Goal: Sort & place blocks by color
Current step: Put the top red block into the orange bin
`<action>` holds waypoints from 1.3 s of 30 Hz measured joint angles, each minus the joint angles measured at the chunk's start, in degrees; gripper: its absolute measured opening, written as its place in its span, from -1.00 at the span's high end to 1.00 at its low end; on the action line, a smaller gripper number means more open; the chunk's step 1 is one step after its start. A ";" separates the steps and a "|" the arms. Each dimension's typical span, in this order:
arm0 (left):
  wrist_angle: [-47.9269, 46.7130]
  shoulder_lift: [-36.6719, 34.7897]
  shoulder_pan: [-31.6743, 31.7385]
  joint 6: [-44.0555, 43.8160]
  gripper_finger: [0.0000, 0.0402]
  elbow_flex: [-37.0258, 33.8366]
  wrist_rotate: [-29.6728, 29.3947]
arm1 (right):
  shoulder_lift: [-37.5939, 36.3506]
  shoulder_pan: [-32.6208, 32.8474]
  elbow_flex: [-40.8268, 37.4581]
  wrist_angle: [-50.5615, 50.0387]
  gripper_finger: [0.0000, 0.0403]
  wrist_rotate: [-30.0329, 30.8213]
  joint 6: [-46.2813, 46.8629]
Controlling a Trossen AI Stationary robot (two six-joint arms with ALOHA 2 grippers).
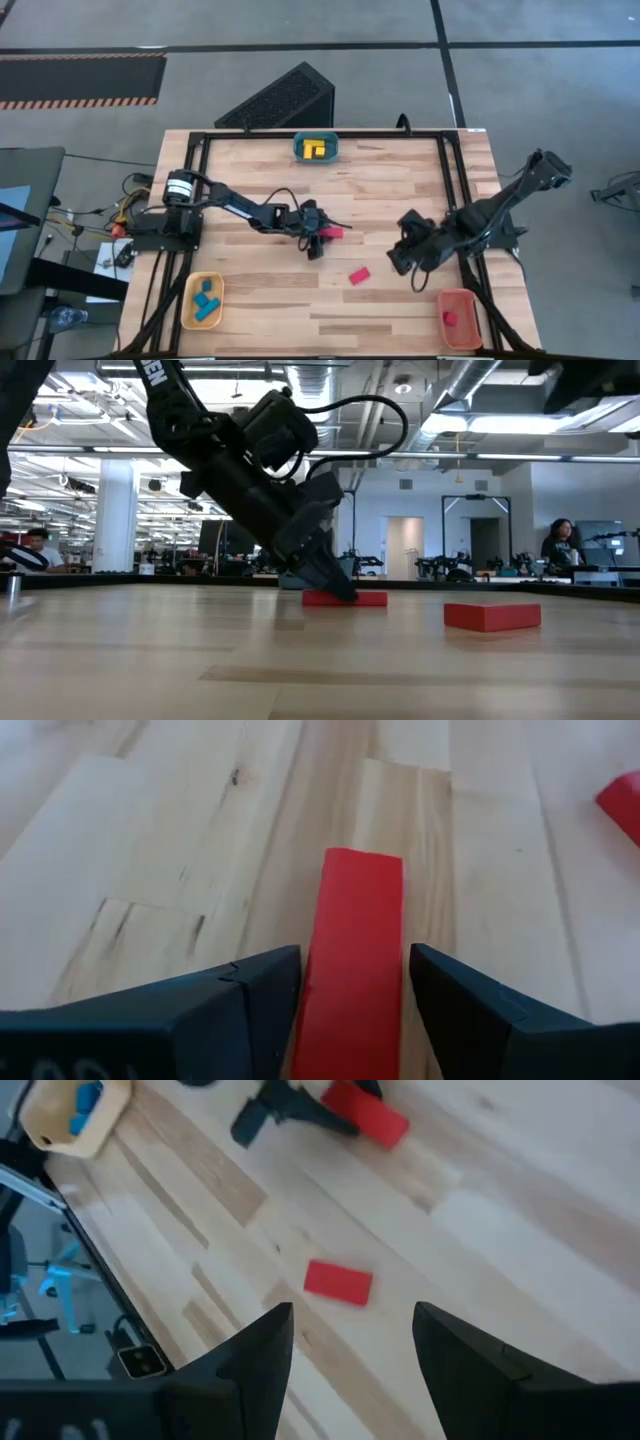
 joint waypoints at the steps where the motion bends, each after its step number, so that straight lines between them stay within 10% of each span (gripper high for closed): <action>1: 0.22 0.32 -0.01 -0.46 0.09 0.03 -0.14 | -0.42 -0.53 0.17 0.01 -0.13 0.10 -1.04; 18: 0.03 -1.56 0.11 -12.58 0.52 -0.12 -2.79 | -7.12 -12.52 -1.96 0.23 -0.13 2.74 -13.76; 26: 1.70 -11.58 -1.06 -3.89 0.51 0.12 -7.41 | -11.06 -21.39 -15.82 25.66 -0.13 -12.84 -11.13; 39: 4.91 -20.98 -4.50 8.97 0.50 0.18 -7.45 | -2.92 -26.81 -19.91 51.78 -0.16 -17.97 -6.02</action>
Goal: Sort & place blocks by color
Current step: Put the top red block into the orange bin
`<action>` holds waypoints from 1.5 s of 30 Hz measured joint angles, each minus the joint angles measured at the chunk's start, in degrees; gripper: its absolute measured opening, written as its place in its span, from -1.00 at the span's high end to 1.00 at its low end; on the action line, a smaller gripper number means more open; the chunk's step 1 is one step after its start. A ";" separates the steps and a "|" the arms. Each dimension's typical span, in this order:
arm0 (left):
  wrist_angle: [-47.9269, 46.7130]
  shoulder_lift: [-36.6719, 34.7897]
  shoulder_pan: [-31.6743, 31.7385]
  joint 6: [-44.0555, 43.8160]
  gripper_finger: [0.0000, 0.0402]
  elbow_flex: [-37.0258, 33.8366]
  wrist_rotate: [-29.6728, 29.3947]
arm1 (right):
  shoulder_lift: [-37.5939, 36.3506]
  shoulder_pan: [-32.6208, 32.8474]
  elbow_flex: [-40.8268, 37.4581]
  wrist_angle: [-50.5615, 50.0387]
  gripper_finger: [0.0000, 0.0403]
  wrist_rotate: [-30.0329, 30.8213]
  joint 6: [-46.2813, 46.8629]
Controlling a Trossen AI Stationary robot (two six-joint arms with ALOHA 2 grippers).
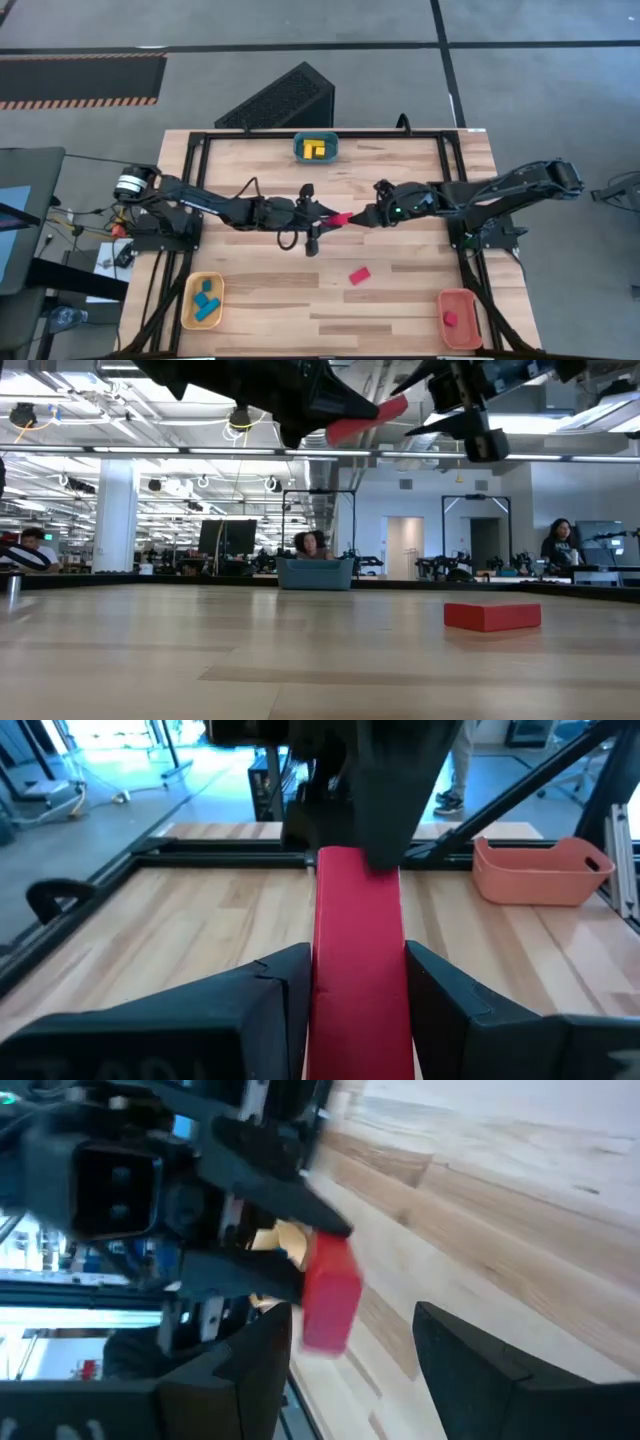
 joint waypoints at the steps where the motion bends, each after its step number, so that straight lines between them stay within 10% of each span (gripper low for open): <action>1: -0.02 -0.10 -0.03 0.56 0.50 0.00 -0.02 | 0.80 -0.15 0.00 0.80 -0.17 -0.35 0.00; 9: -0.93 -0.11 -0.04 2.64 0.49 0.00 -0.11 | 5.70 -0.70 0.00 7.12 -0.05 -1.23 -0.17; 17: -1.61 0.00 -0.03 5.00 0.45 -0.04 -0.66 | 6.51 -0.78 0.15 6.94 0.77 -0.98 -4.17; 24: 0.19 0.00 0.01 3.70 0.40 0.14 1.06 | 3.26 -1.07 0.19 1.31 0.77 -1.49 -10.35; 45: 3.22 0.09 1.11 -28.46 -0.09 0.04 -8.68 | -17.02 8.51 2.83 -61.05 0.77 1.42 -22.93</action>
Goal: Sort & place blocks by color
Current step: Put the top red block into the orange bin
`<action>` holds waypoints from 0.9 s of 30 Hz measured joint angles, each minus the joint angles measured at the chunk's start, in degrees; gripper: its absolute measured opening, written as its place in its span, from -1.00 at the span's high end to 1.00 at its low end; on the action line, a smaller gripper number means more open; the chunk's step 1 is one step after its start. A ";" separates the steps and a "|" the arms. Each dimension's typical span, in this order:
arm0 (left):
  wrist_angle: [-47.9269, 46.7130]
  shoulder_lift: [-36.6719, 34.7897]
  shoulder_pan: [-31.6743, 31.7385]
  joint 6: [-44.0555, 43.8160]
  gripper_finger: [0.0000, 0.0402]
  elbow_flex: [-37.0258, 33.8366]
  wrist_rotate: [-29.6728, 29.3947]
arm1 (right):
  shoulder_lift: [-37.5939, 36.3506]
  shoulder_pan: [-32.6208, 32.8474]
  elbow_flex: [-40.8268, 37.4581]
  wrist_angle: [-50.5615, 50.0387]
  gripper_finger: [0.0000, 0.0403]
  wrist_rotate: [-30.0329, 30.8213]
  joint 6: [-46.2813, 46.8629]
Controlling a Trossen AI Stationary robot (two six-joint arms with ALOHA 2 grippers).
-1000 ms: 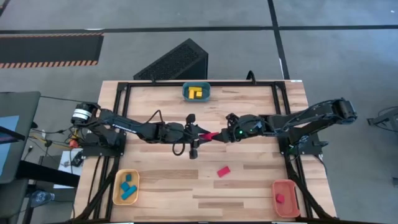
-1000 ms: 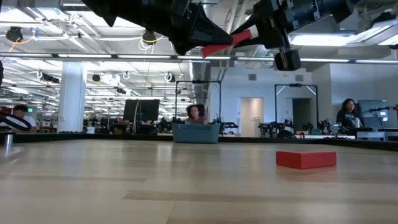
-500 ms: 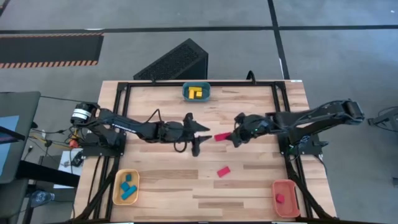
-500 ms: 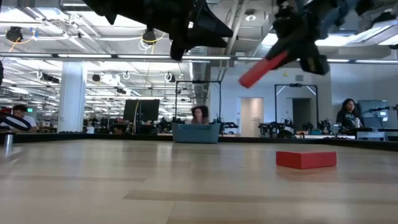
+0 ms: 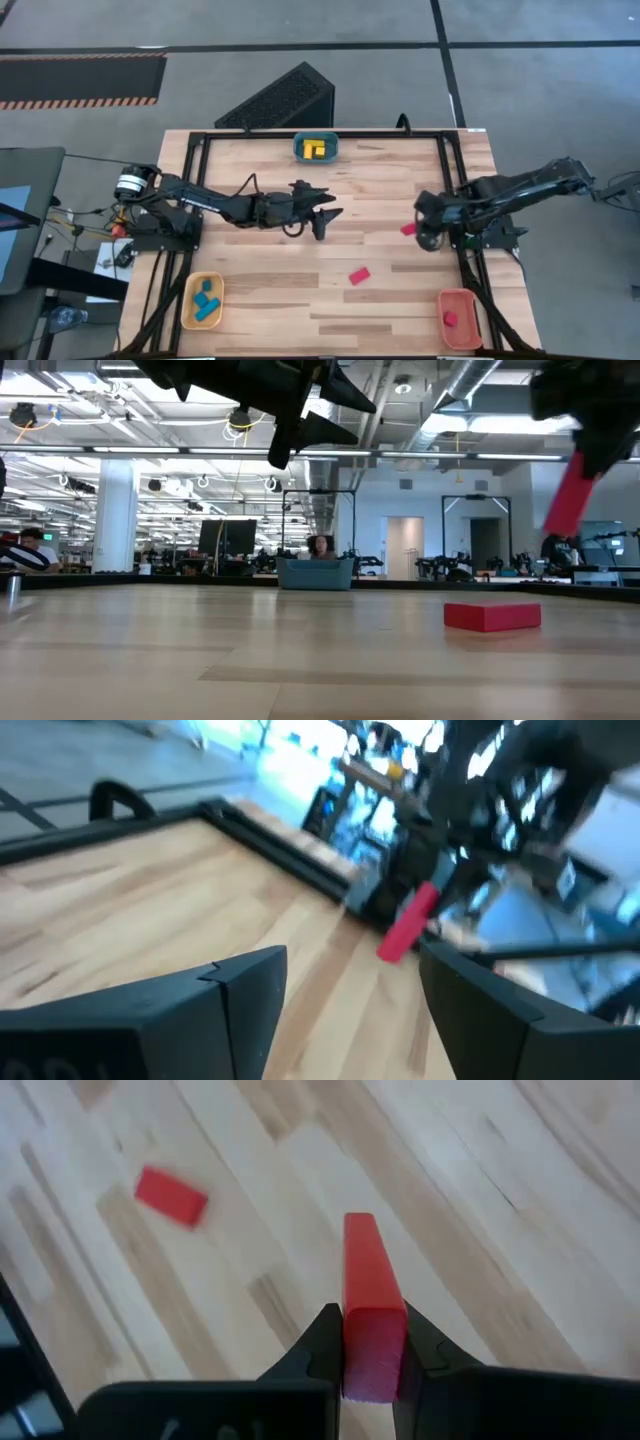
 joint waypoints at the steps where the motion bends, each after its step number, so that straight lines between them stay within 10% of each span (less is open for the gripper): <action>1: 1.05 0.00 -0.37 -0.60 -0.09 -0.01 -1.30 | -0.56 0.96 0.92 -2.20 0.77 0.00 0.00; 8: 6.61 0.00 -2.62 -0.07 -0.09 -0.02 -7.84 | -2.18 7.53 9.80 -12.22 0.77 0.18 1.99; 18: 4.11 1.13 -5.53 3.17 -0.09 0.03 -6.67 | -1.65 30.31 11.55 -12.70 0.76 -15.36 19.45; 27: 9.14 12.71 -7.14 3.38 -0.09 3.45 -5.27 | 3.79 46.55 8.34 -0.41 0.75 -16.17 26.44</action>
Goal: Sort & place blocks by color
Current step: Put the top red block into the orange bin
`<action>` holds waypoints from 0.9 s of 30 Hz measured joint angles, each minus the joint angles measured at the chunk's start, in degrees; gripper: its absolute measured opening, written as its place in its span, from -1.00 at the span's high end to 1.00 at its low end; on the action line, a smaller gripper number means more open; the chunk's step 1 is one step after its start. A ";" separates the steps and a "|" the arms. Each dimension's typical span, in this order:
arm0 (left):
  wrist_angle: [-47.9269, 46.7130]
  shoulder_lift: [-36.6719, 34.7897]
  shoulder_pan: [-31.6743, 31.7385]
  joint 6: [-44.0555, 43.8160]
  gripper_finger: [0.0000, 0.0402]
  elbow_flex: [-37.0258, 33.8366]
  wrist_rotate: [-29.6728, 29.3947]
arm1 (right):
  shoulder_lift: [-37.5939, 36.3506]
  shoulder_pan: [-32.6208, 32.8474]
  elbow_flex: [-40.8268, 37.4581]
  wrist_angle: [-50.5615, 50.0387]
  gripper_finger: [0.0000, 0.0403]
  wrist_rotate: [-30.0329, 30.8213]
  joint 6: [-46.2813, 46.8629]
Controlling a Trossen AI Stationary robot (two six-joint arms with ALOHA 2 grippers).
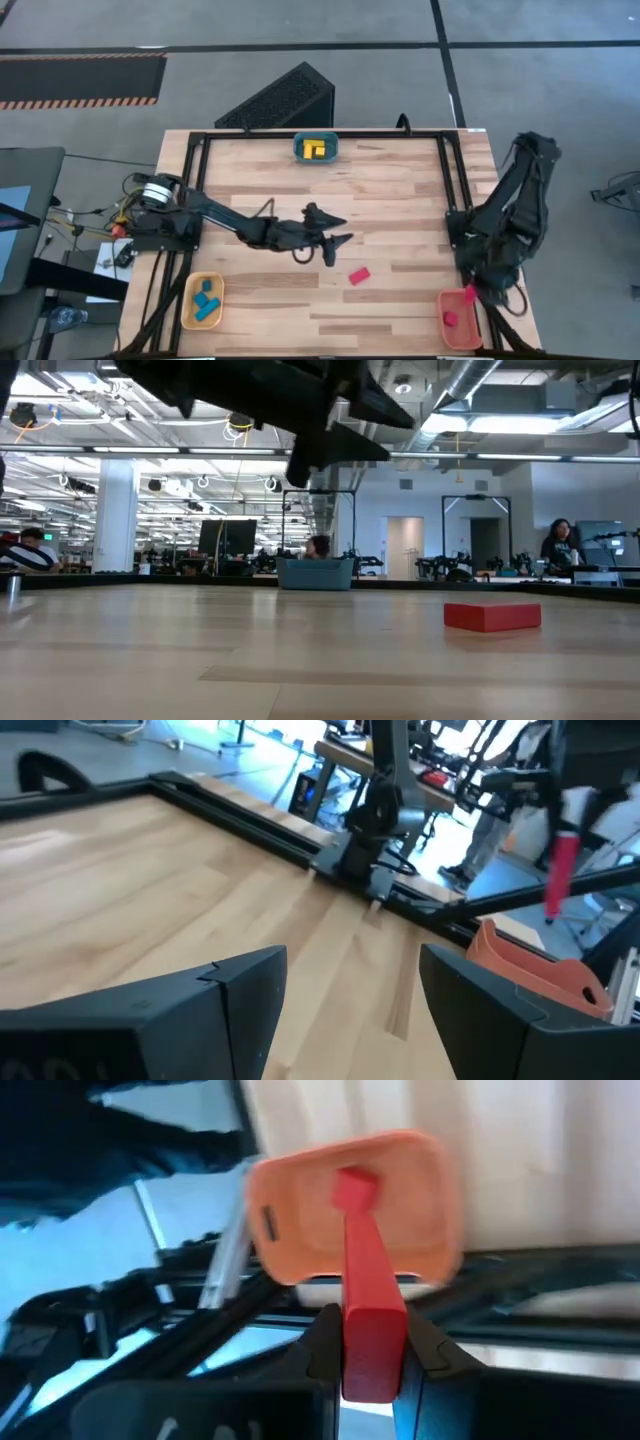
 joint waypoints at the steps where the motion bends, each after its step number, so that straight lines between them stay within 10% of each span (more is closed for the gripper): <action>1: -0.07 1.42 0.00 0.19 -0.09 1.53 0.25 | 0.78 0.89 -0.56 3.04 0.75 -0.01 0.22; 13: -26.00 15.04 0.18 8.11 -0.09 25.15 9.17 | 13.75 5.92 -2.95 14.88 0.66 -2.76 2.75; 27: -36.13 24.95 0.21 3.06 -0.09 36.69 19.61 | 16.81 4.44 -2.97 12.05 -0.38 -0.11 2.30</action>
